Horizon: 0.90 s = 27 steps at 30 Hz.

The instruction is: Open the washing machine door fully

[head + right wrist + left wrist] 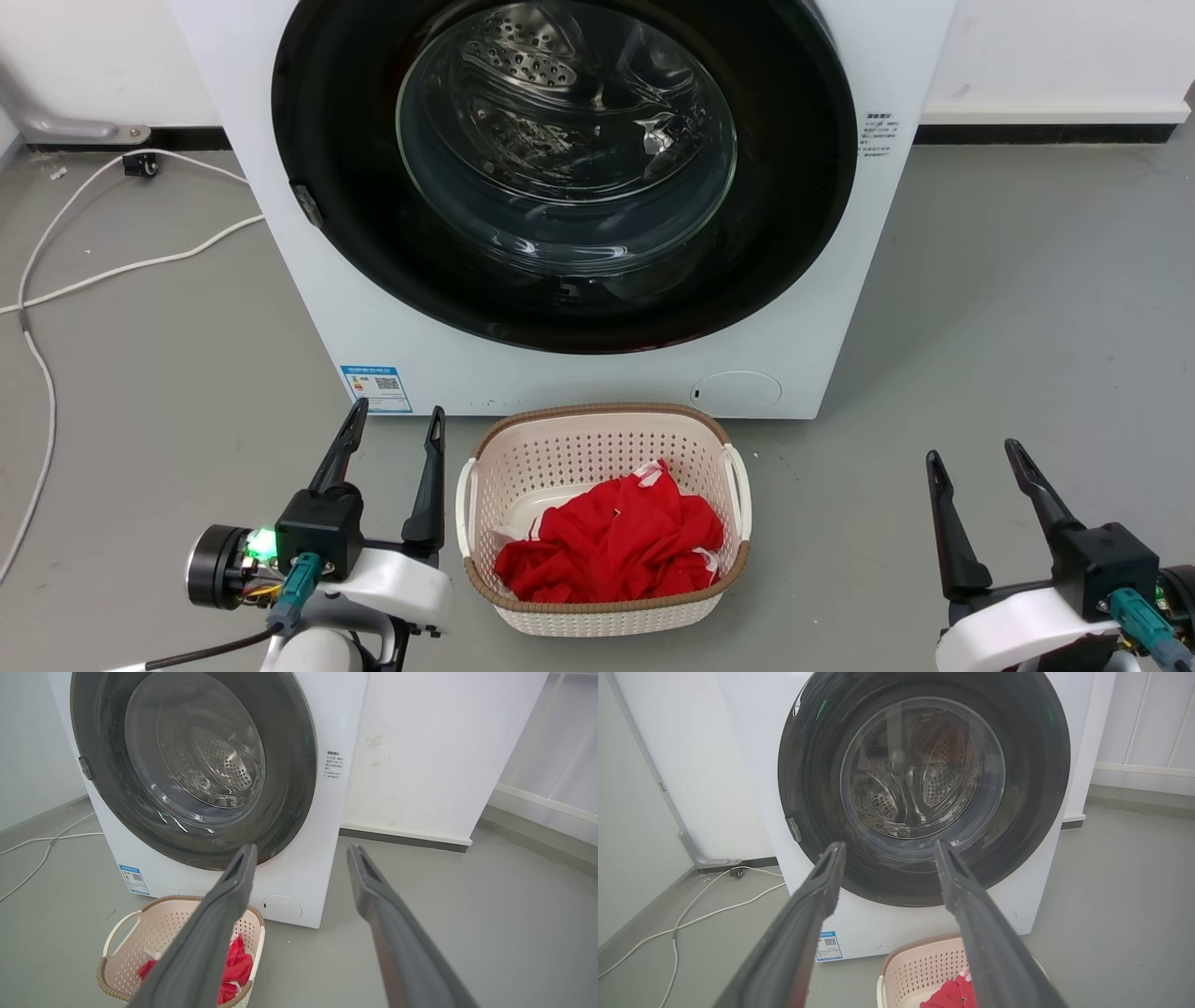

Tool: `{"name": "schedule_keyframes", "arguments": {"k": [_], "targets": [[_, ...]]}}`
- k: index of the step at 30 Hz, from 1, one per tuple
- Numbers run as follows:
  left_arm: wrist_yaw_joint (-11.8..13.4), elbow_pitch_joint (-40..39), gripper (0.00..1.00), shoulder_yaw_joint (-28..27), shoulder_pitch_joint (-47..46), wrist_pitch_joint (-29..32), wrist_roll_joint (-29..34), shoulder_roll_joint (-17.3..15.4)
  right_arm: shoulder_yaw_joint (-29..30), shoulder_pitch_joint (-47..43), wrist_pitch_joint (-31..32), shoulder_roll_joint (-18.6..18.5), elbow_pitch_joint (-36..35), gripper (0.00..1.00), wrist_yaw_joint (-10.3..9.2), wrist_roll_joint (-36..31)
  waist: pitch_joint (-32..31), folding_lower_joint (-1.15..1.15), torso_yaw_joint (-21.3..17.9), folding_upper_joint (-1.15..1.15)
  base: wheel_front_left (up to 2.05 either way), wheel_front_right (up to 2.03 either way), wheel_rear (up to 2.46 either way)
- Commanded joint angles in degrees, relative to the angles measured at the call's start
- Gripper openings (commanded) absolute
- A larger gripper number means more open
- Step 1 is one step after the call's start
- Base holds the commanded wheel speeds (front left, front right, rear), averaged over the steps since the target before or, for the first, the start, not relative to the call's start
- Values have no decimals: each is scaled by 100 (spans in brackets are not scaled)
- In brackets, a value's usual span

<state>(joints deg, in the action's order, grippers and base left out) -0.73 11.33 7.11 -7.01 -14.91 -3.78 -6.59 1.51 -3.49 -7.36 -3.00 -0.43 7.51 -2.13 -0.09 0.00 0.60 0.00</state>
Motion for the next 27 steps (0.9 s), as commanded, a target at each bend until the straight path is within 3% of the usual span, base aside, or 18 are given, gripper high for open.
{"name": "schedule_keyframes", "arguments": {"k": [1, 2, 4, 10, 13, 20, 27], "targets": [[-9, 6, 100, -13, 60, -41, -7, 13, 15, -20, -12, 24, 3, 100, -4, 40, 5, 0, 1, 0, 0, 0, 0], [-15, 8, 100, -16, 60, -41, -3, 16, 18, -21, -3, 24, 11, 44, -4, 62, 6, 0, 3, 0, 0, 0, 0], [-25, 9, 100, -25, 61, -36, -1, 25, 32, -18, -2, 24, 19, 0, -4, 103, 9, 0, 4, 0, 0, 0, 0], [-31, 8, 100, -46, 71, -36, 26, 42, 87, 9, -63, 23, 74, 0, -4, 436, 19, 0, 2, 0, 0, 0, 0], [-30, 3, 100, -55, 70, -36, 41, 54, 156, 46, -111, 23, 146, 0, -4, 958, 24, 0, 2, 0, 0, 0, 0], [-44, 10, 100, -81, 63, -36, 55, 63, 54, 223, -217, 21, 518, 0, -3, 3667, 53, 0, -18, 0, 0, 0, 0], [-63, -33, 100, -119, -18, -30, 55, 62, -98, 789, -177, 18, 660, 0, -3, 6881, 182, 0, -51, 0, 0, 0, 0]]}}
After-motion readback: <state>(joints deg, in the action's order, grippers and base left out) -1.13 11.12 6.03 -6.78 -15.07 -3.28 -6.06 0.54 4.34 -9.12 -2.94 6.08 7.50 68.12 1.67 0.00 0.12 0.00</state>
